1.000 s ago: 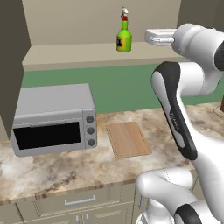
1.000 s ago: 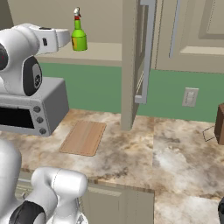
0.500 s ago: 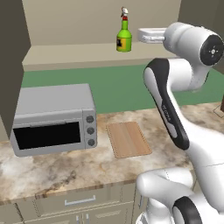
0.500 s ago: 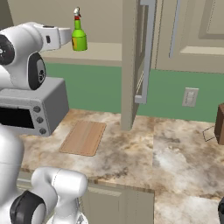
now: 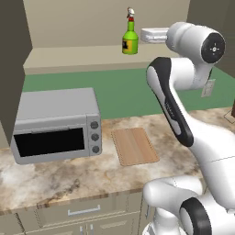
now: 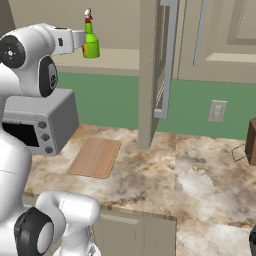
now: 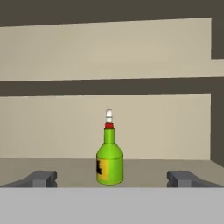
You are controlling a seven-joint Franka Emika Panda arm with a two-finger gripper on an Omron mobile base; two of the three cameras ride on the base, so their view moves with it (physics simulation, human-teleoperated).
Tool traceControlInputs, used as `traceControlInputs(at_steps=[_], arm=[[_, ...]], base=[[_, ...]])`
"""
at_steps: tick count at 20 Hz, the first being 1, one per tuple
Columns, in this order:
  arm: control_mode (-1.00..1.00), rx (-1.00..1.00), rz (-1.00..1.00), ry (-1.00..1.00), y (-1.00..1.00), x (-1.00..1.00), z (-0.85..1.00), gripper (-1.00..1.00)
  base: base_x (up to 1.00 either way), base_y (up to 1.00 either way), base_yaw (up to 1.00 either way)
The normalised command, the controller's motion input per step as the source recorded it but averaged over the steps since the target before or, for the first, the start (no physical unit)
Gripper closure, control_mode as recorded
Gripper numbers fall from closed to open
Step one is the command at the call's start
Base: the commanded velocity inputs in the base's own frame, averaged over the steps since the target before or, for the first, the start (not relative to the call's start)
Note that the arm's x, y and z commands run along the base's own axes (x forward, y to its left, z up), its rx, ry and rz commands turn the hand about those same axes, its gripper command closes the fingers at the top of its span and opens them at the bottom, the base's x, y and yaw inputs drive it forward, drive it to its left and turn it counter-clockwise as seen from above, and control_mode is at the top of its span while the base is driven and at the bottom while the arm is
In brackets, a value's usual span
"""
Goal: Grab the spray bottle from the cabinet, then place it next to the cutting board for sanitizing. Then grab the dish brush from the countertop next to the sink and place it next to the cutting board.
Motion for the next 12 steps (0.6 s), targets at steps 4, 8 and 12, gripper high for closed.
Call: traceControlInputs(at_steps=[4,8,12], arm=[[-1.0,0.0,0.0,0.0,0.01,0.39,0.0,-1.0],[-1.0,0.0,0.0,0.0,0.09,0.4,0.0,-1.0],[-1.0,0.0,0.0,0.0,0.12,0.45,0.0,-1.0]], base=[[0.0,0.0,0.0],[0.0,0.0,0.0],[0.0,0.0,0.0]])
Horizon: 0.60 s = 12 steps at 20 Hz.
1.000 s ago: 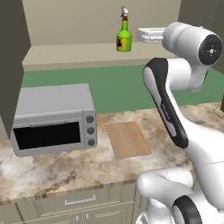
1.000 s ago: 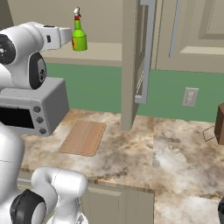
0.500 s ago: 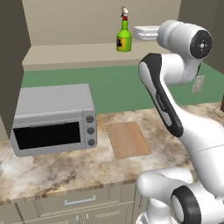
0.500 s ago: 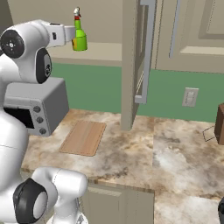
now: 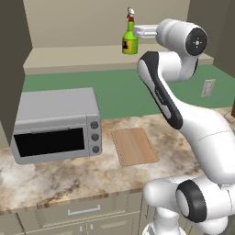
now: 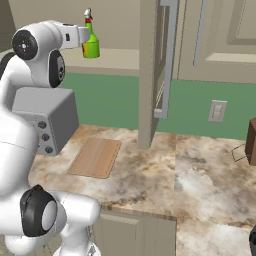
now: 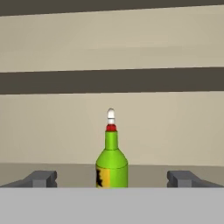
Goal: Grab the spray bottle from the cabinet, then place it next to the cutting board for sanitizing. Then grab the dish brush from the countertop next to the sink and place it next to the cutting board.
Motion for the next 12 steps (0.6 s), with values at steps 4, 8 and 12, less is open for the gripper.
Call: traceControlInputs(at_steps=[4,8,12], arm=[[-1.0,0.0,0.0,0.04,0.06,0.5,0.0,-1.0],[-1.0,0.0,0.0,0.07,0.0,0.52,0.0,-1.0],[-1.0,0.0,0.0,0.07,0.0,0.53,0.0,-1.0]], base=[[0.0,0.0,0.0],[0.0,0.0,0.0],[0.0,0.0,0.0]])
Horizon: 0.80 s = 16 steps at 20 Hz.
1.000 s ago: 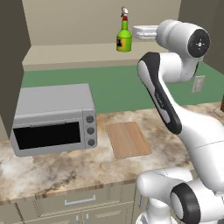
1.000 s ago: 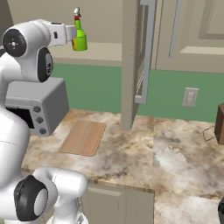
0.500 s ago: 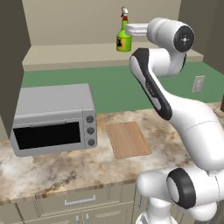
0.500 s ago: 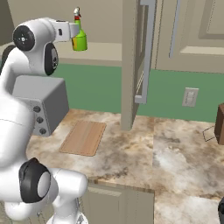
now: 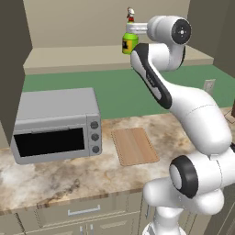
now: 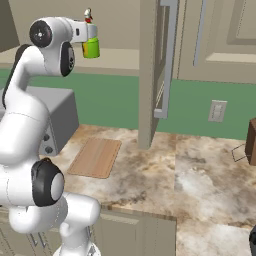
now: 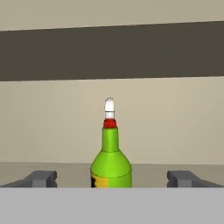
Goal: Grab the spray bottle from the cabinet, then place it next to the cutting board for sanitizing. Then grab the dish brush from the countertop next to the sink and place it next to the cutting board.
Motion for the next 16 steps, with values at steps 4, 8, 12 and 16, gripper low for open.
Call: traceControlInputs(at_steps=[4,8,12,16], arm=[[-1.0,0.0,0.0,0.01,0.0,0.38,0.0,-1.0],[-1.0,0.0,0.0,0.0,0.0,0.3,0.0,-1.0],[-1.0,0.0,0.0,0.0,0.0,0.36,0.0,-1.0],[-1.0,0.0,0.0,0.0,0.02,0.39,0.0,-1.0]], base=[[0.0,0.0,0.0],[0.0,0.0,0.0],[0.0,0.0,0.0],[0.0,0.0,0.0]])
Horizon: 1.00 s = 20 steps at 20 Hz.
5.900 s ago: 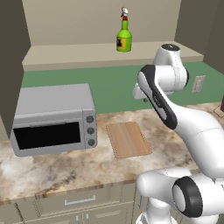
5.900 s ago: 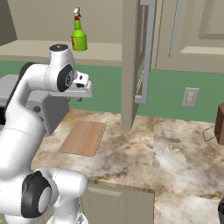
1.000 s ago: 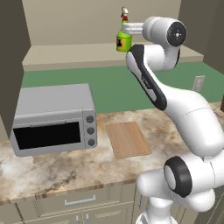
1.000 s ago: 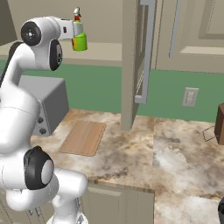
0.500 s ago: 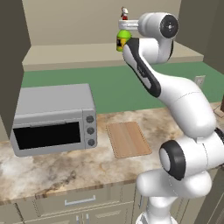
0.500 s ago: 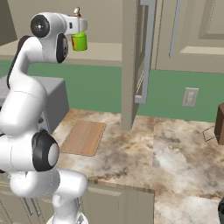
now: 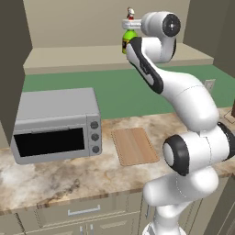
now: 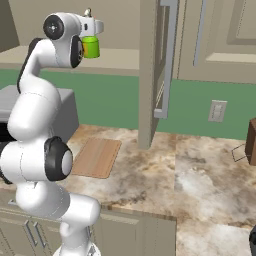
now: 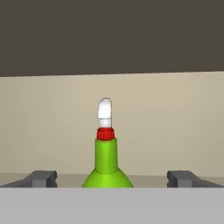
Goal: Grab the spray bottle from the cabinet, then place it next to the cutting board for sanitizing. Then grab the dish brush from the countertop next to the sink and place it next to the cutting board.
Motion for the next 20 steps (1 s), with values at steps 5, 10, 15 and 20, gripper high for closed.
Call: traceControlInputs(at_steps=[5,10,15,20], arm=[[-1.0,0.0,0.0,0.01,0.13,0.38,0.0,-1.0],[-1.0,0.0,0.0,0.01,0.05,0.34,0.0,-1.0],[-1.0,0.0,0.0,0.03,0.04,0.39,0.0,-1.0],[-1.0,0.0,0.0,0.03,0.03,0.37,0.0,-1.0]], base=[[0.0,0.0,0.0],[0.0,0.0,0.0],[0.0,0.0,0.0],[0.0,0.0,0.0]])
